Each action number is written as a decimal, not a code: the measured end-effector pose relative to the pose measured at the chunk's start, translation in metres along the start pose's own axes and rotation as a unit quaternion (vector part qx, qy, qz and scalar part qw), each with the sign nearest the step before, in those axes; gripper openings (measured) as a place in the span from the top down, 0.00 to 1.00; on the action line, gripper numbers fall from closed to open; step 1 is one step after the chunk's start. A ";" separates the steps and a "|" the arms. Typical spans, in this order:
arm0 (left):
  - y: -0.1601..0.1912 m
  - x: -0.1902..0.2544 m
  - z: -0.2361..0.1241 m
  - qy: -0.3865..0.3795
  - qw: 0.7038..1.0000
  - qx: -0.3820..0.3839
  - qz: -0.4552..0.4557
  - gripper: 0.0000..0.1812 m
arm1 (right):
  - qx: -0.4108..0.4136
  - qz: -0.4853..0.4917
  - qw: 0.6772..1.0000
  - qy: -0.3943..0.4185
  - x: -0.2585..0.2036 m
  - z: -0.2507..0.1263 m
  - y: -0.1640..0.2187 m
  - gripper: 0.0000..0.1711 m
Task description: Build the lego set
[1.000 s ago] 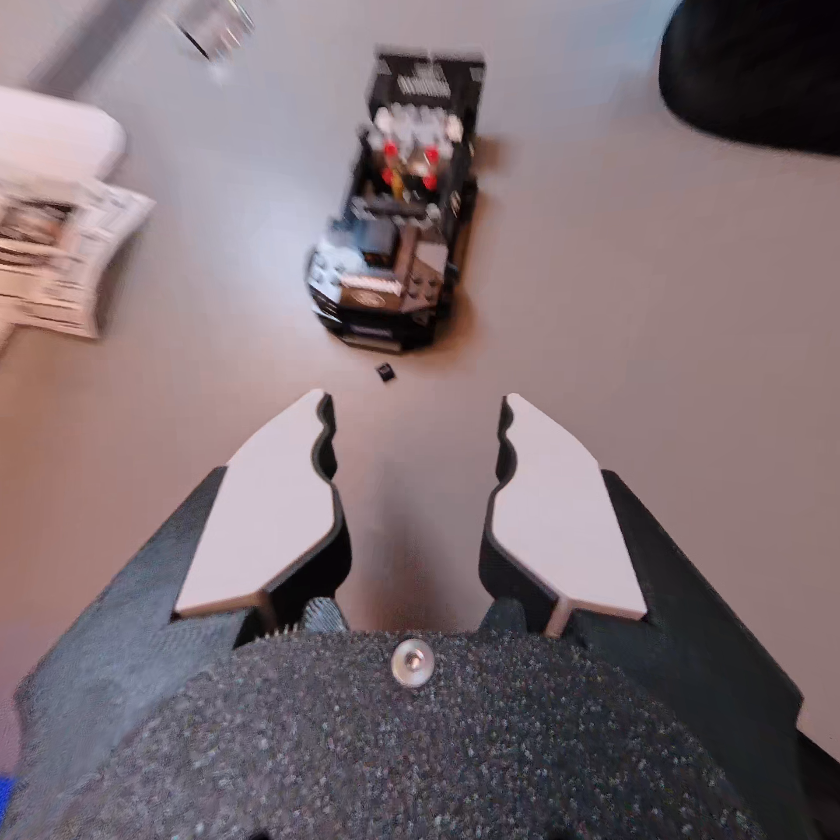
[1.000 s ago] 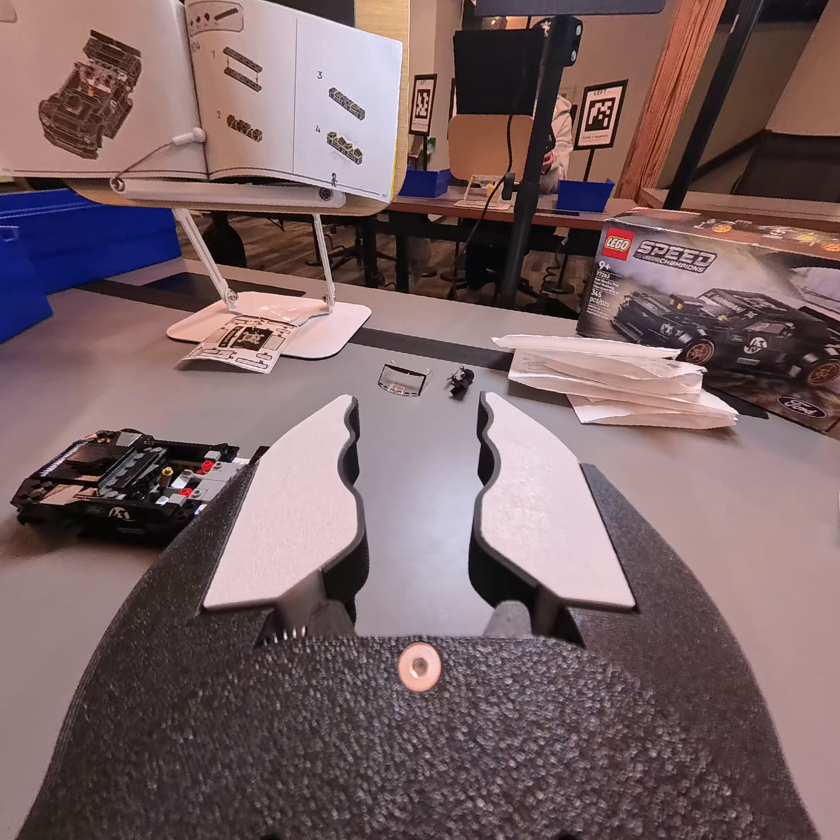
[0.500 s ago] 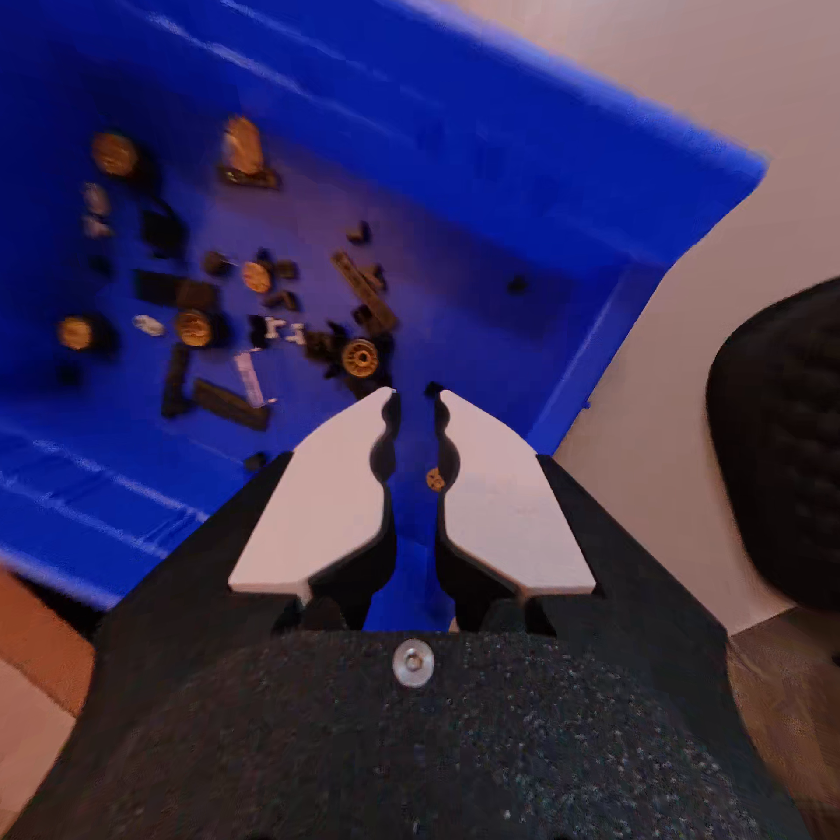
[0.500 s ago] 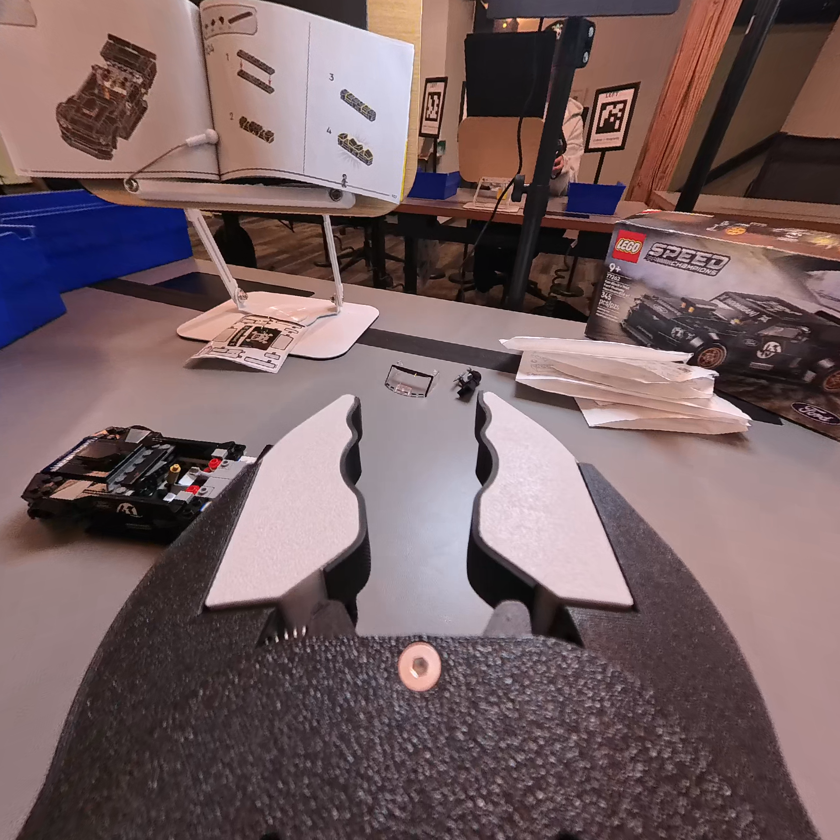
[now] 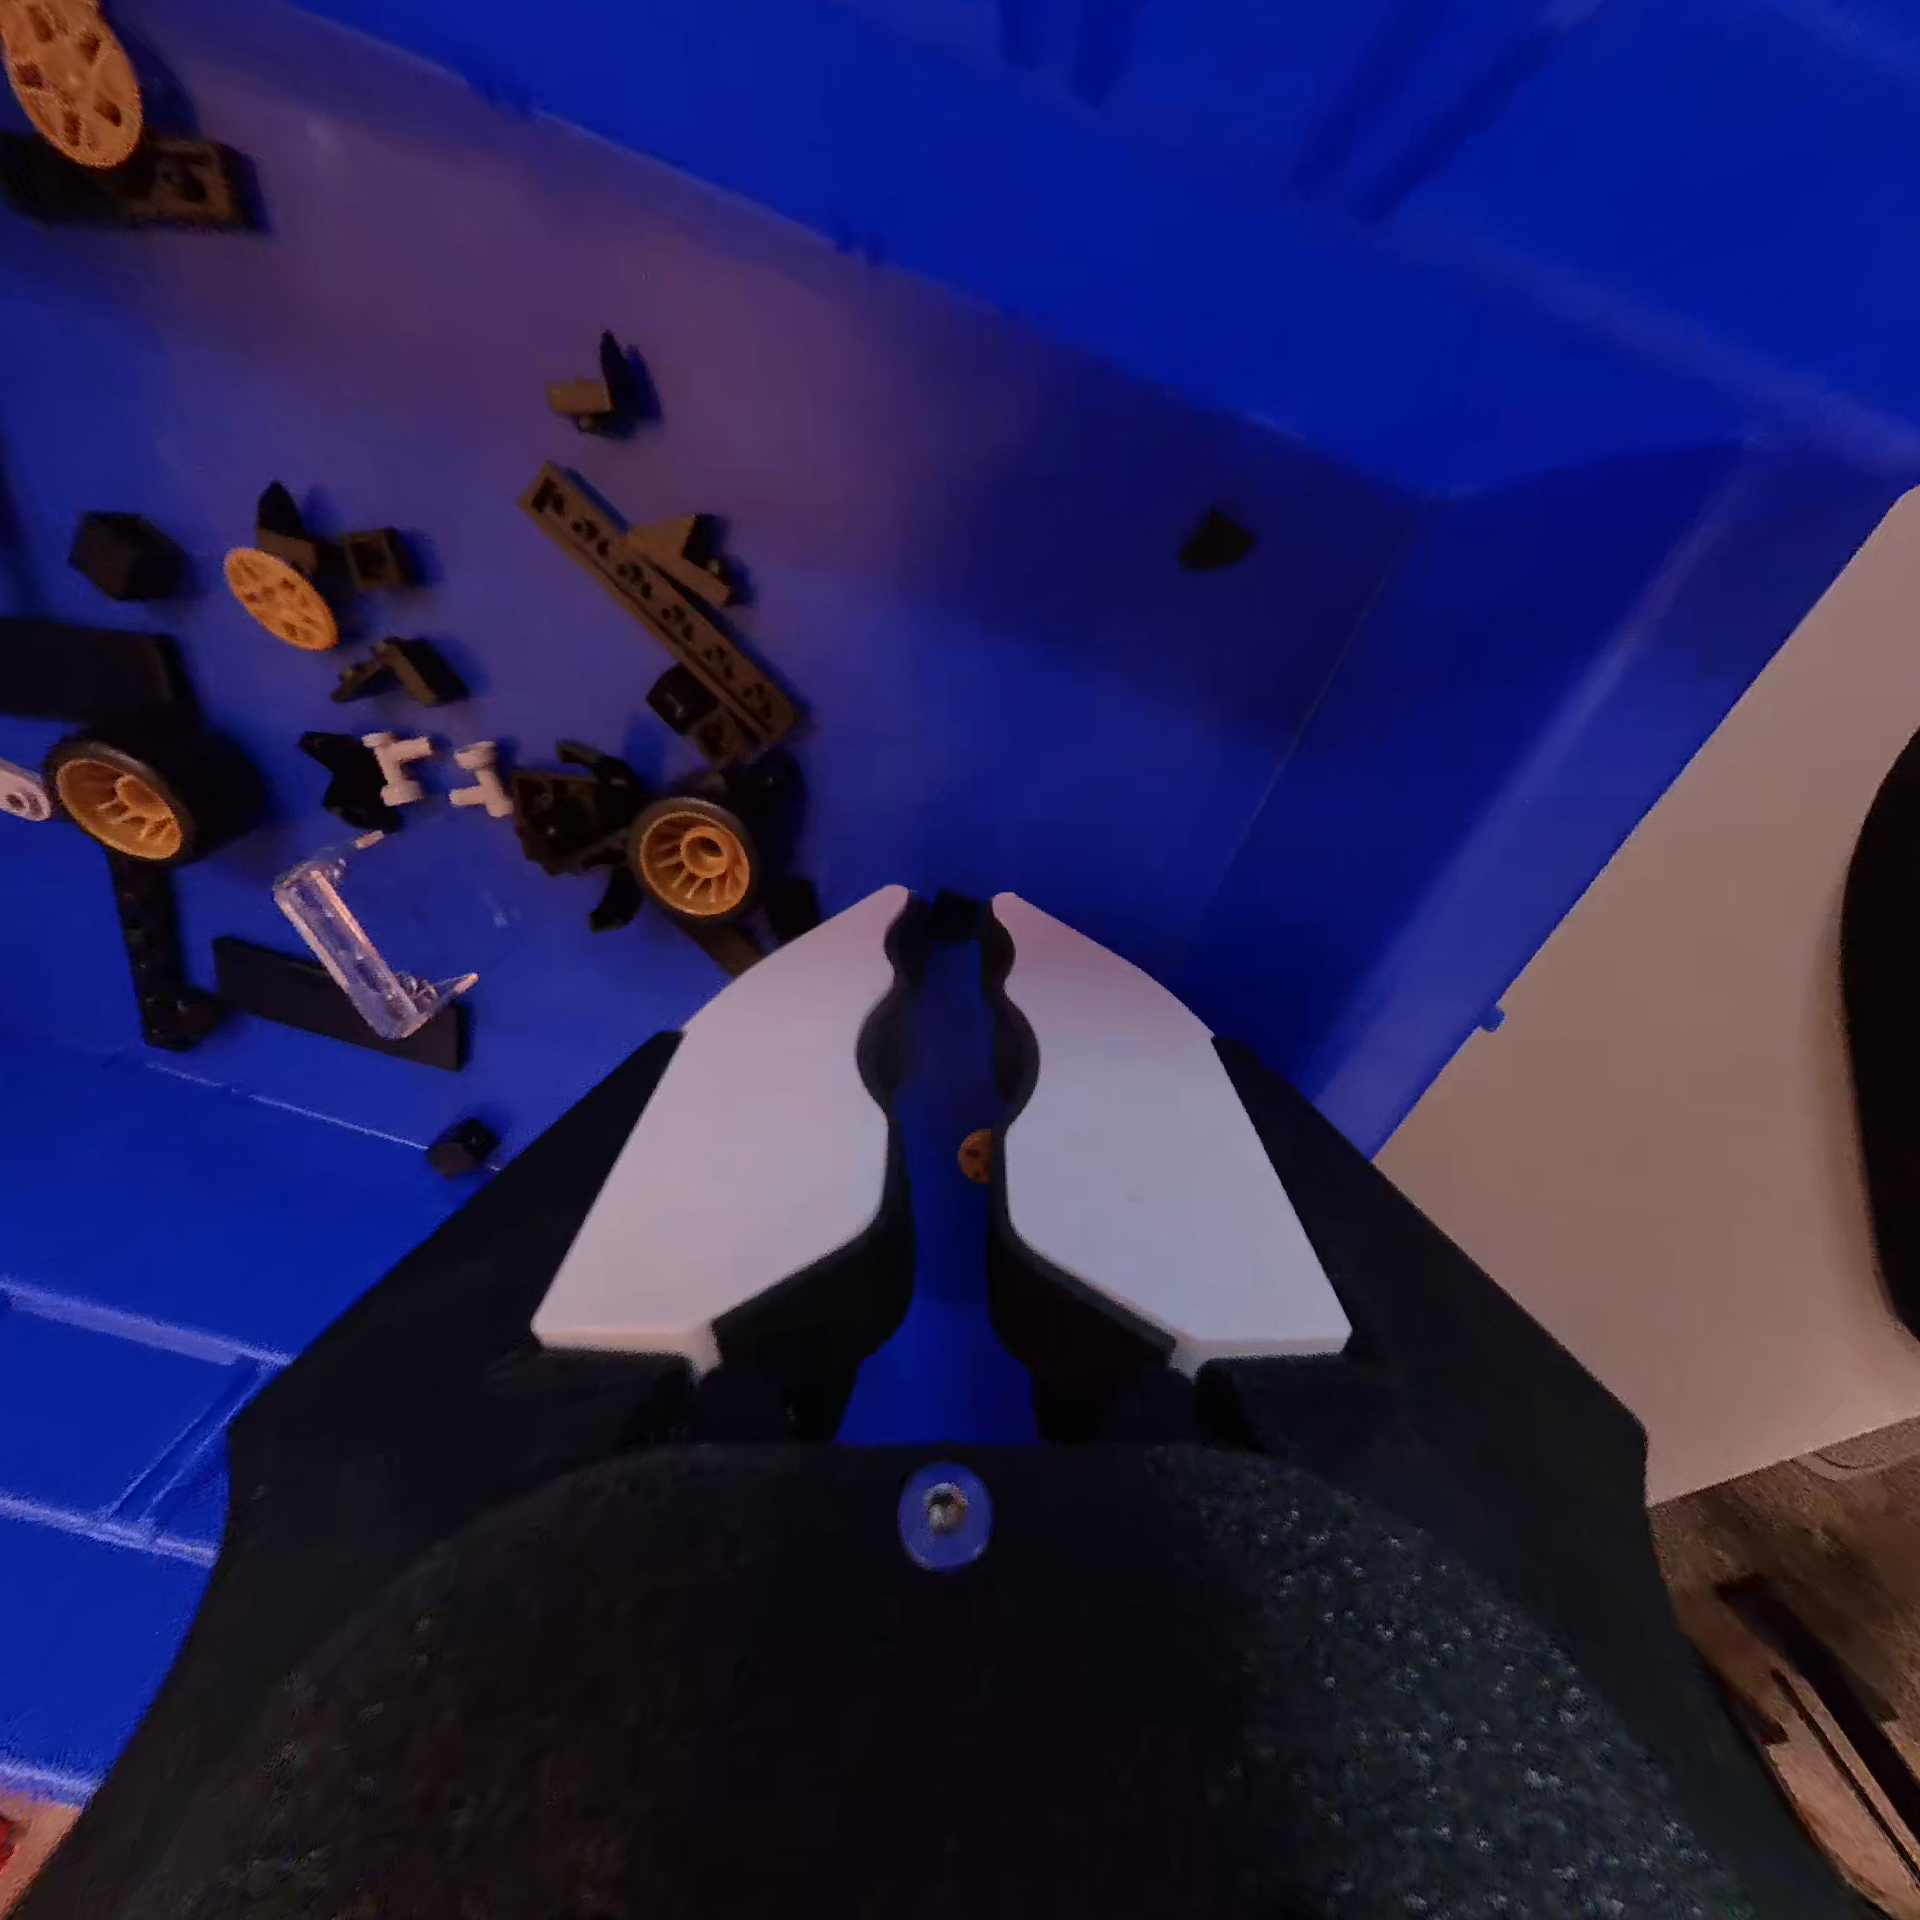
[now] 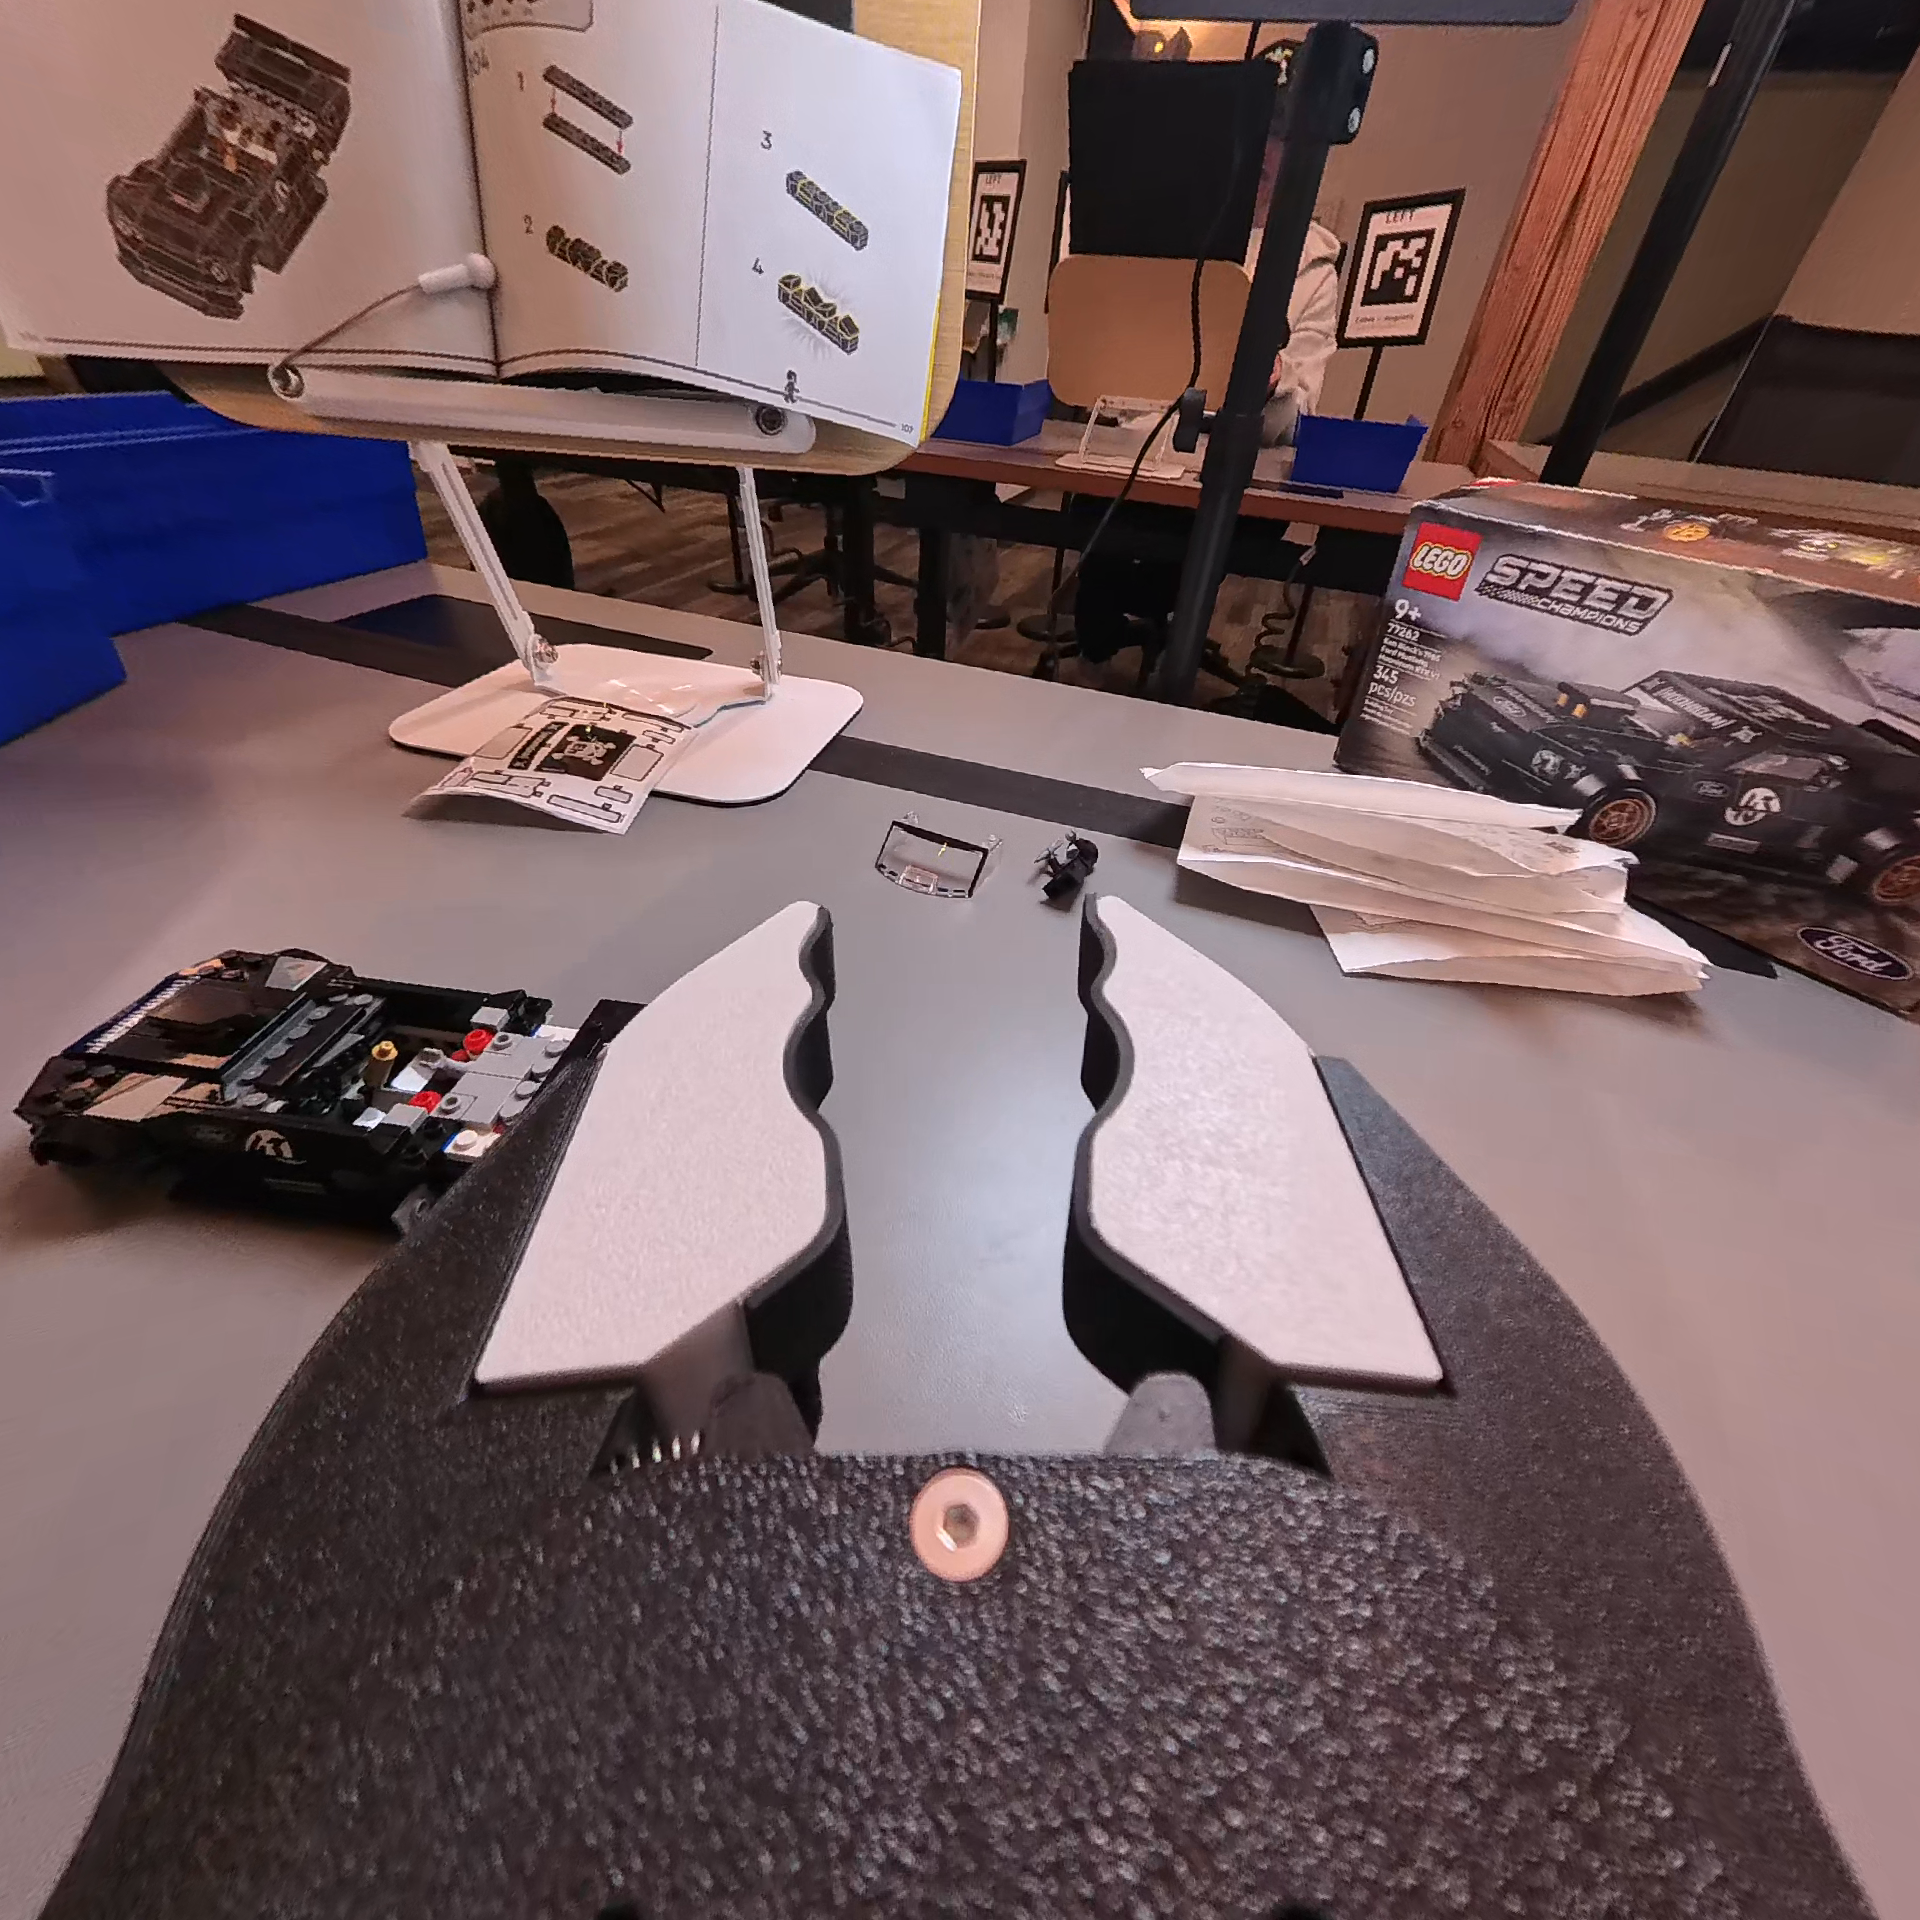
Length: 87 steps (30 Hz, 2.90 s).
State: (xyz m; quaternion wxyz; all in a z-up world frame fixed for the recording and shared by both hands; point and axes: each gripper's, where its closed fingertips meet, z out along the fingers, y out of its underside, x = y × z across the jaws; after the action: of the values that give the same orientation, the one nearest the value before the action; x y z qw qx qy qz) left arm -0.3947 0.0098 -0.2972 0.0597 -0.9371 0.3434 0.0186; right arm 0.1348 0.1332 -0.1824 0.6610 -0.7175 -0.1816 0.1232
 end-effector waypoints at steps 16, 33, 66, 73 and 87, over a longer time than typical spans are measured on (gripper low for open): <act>-0.187 0.194 -0.036 0.054 0.939 0.282 0.189 0.95 | 0.009 -0.018 1.000 -0.009 -0.007 -0.002 -0.004 0.73; -0.169 0.122 -0.136 -0.044 0.901 0.425 0.073 0.78 | 0.012 -0.019 1.000 -0.020 -0.008 -0.005 -0.006 0.74; -0.064 0.037 0.004 0.112 0.978 0.132 0.115 0.93 | -0.036 -0.060 0.997 0.033 0.007 0.011 0.020 0.74; -0.065 0.031 0.004 0.110 0.979 0.150 0.081 0.95 | -0.042 -0.065 0.996 0.033 0.006 0.012 0.023 0.74; -0.092 0.039 -0.103 -0.044 0.939 0.328 0.094 0.95 | -0.040 -0.058 0.997 0.025 0.004 0.013 0.022 0.74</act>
State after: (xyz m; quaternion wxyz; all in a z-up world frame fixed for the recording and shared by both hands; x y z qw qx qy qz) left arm -0.3055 0.0415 -0.1887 0.3770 -0.8271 0.4142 -0.0483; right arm 0.1354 0.1449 -0.2051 0.6423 -0.7345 -0.2112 0.0586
